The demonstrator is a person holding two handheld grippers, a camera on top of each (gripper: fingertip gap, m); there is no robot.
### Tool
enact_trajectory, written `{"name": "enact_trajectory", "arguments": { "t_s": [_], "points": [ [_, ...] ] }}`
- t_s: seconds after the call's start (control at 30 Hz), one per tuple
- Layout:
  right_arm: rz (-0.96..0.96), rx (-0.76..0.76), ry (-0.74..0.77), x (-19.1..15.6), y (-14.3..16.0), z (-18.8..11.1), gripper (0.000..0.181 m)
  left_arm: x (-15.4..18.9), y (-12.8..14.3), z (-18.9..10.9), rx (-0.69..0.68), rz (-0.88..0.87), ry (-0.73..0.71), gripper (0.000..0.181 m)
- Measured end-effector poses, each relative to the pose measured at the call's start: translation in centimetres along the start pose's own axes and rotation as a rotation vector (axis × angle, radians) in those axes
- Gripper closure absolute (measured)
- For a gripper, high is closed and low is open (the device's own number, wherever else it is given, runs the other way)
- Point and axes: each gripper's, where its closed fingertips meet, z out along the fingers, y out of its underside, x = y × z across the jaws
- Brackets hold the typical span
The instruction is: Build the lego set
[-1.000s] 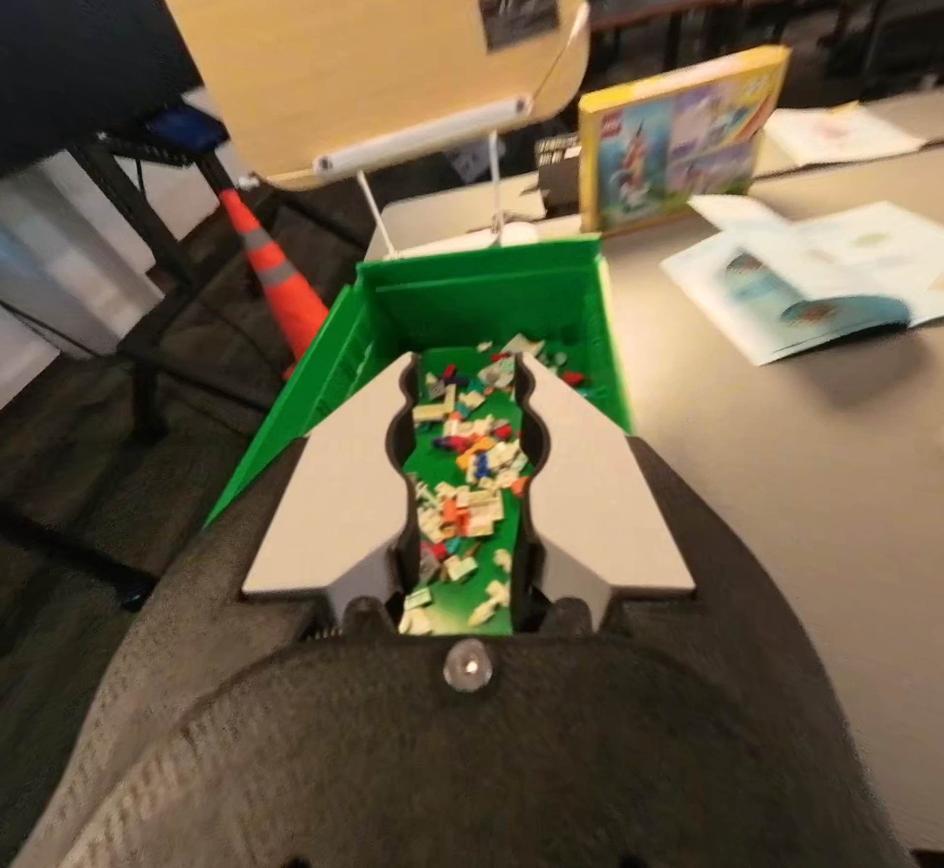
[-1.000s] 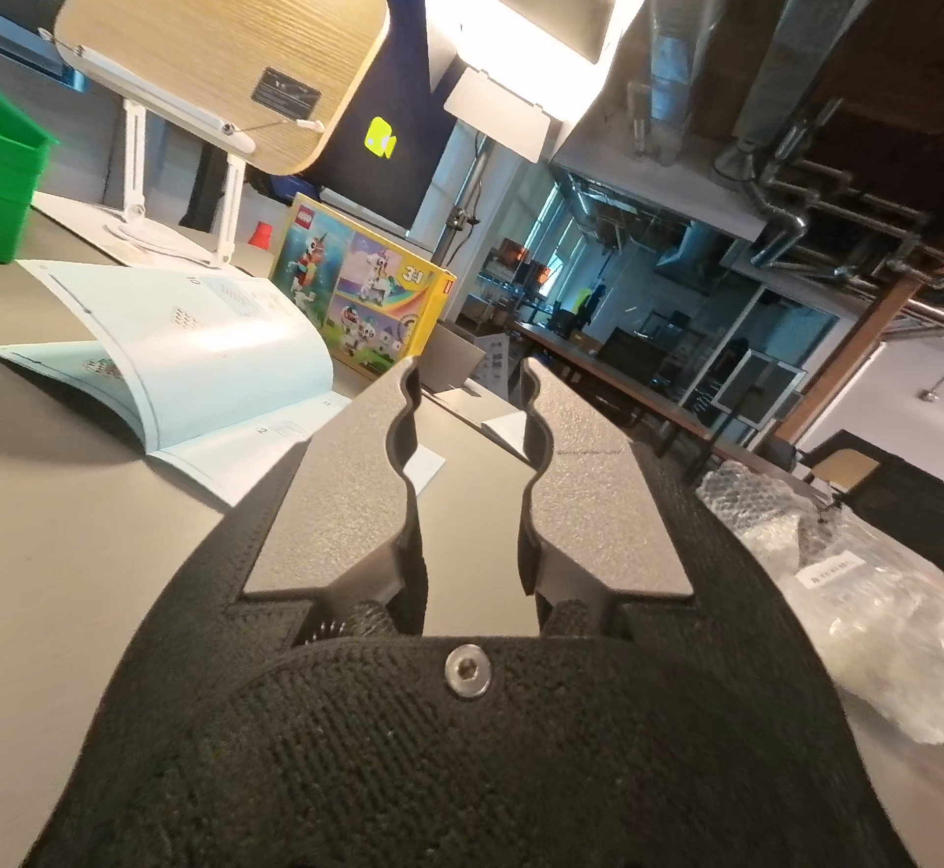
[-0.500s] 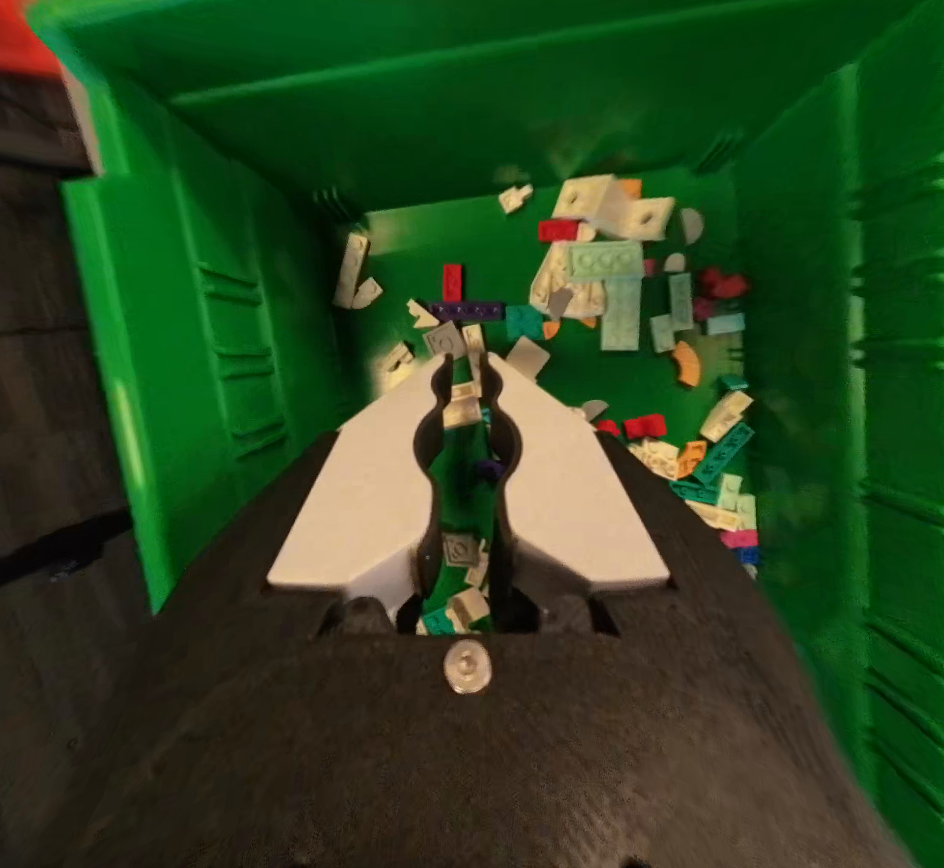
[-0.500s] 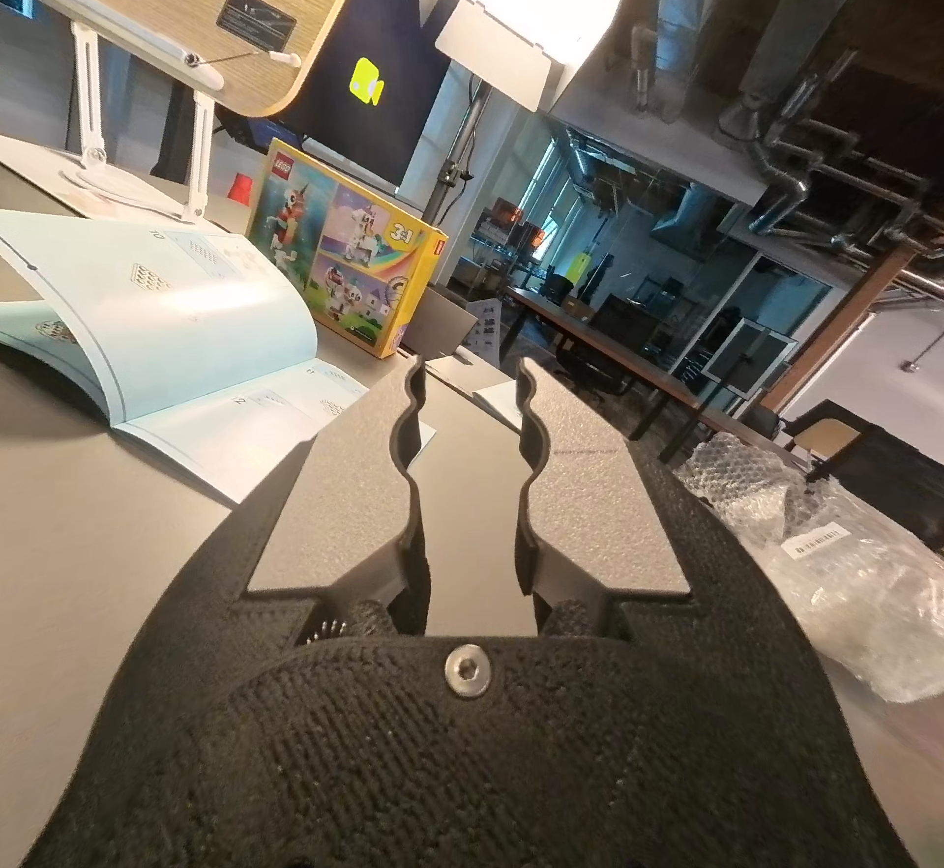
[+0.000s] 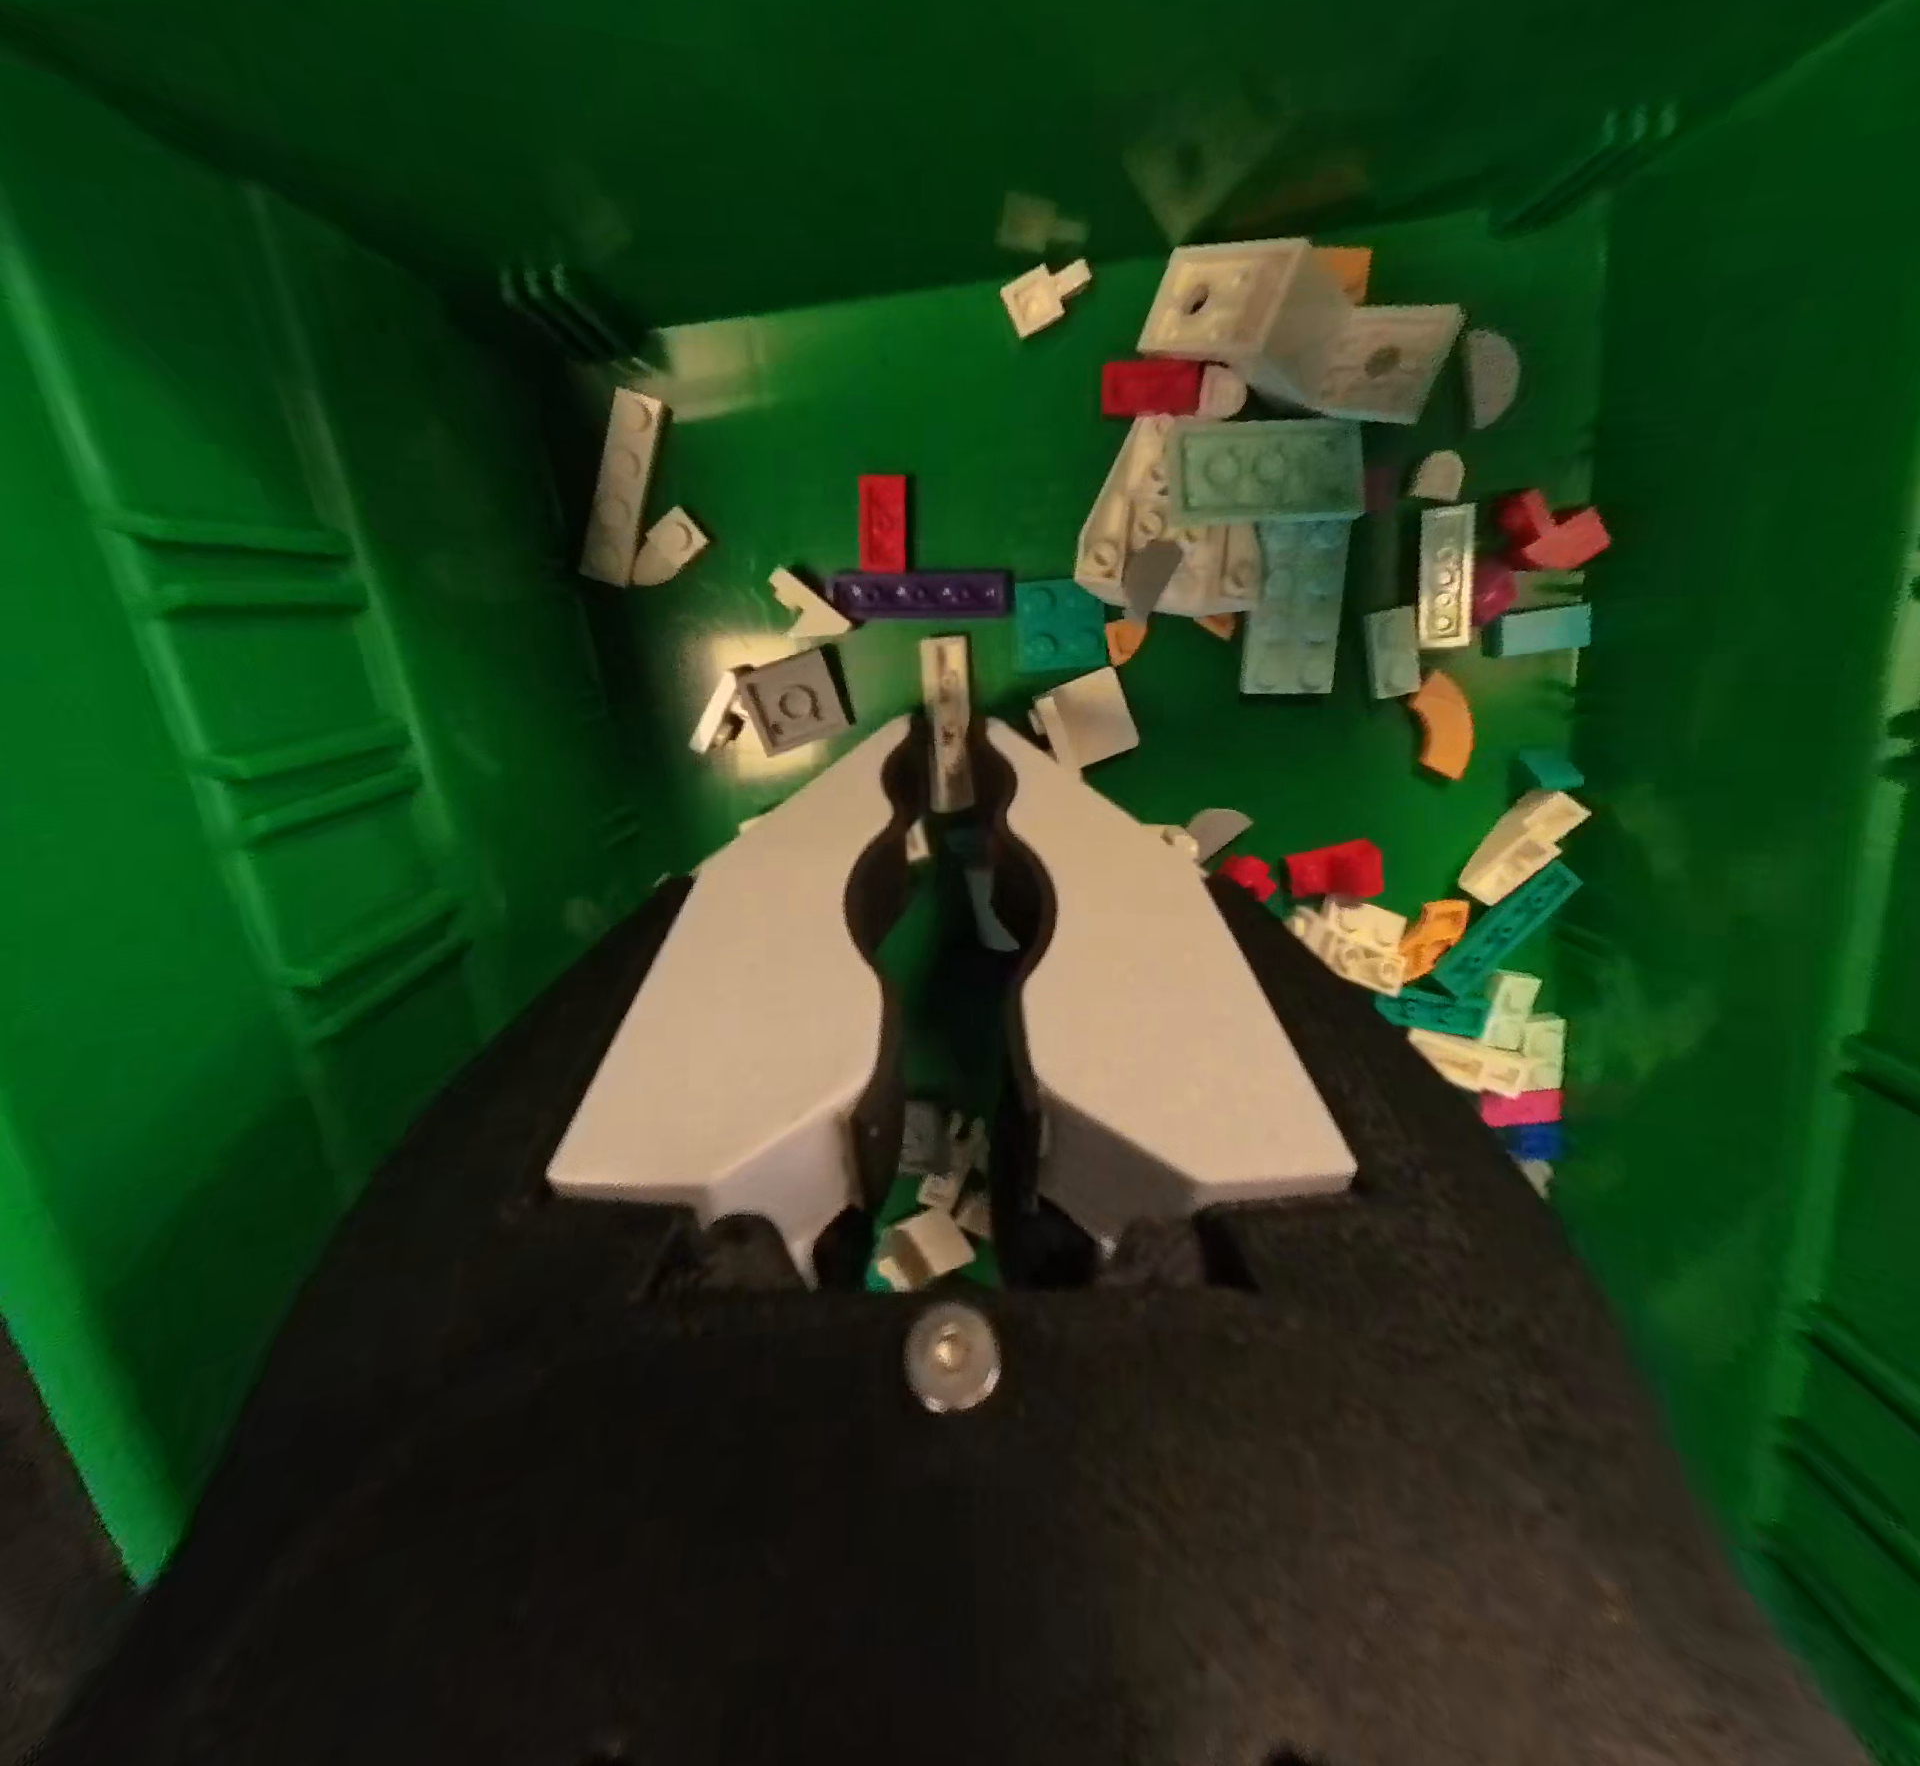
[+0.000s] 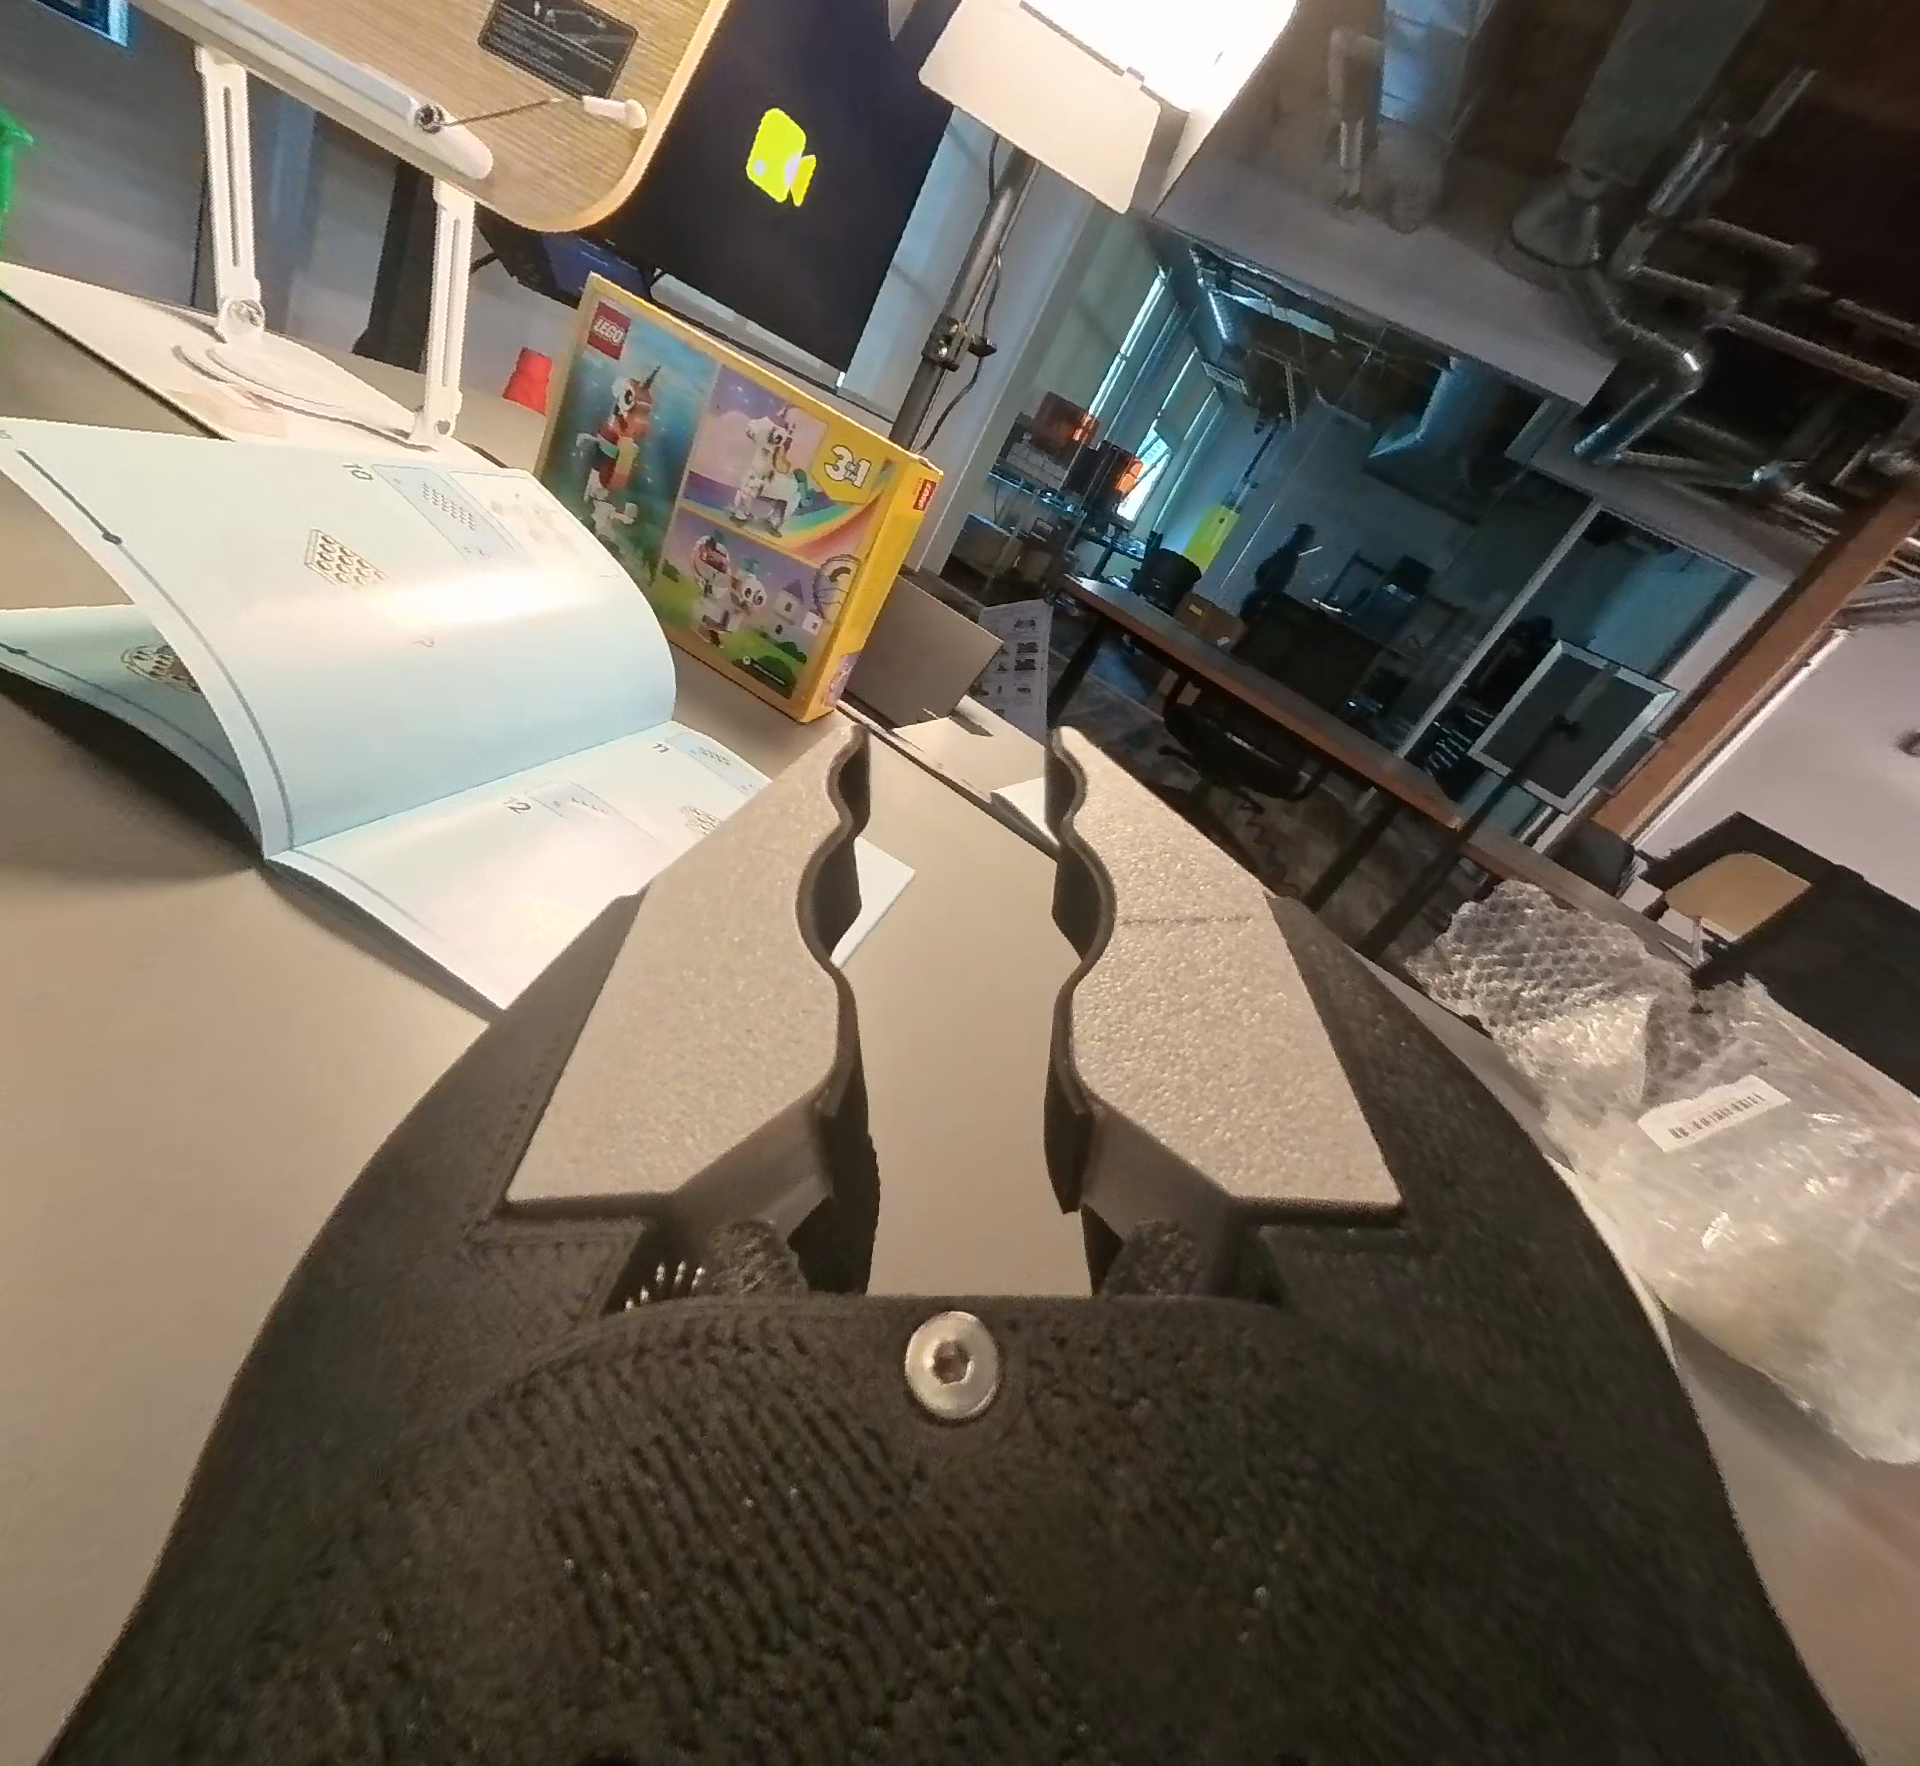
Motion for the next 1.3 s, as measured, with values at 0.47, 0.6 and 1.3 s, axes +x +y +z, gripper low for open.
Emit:
{"name": "enact_trajectory", "arguments": {
  "t_s": [0.47,0.6,1.3],
  "points": [
    [-0.069,0.108,-0.040,-1.4,-2.7,-0.7,0.152,19.5,-6.0,-16.8,0.859,0.462,0.099,0.174],
    [0.049,0.250,-0.334,-5.4,-5.9,-2.3,0.162,31.7,-3.3,-17.5,0.942,0.598,0.573,0.174],
    [0.700,0.216,-1.384,-15.2,-11.6,-9.9,0.175,41.9,-1.4,-12.6,0.671,0.408,1.308,0.174]
  ]
}}
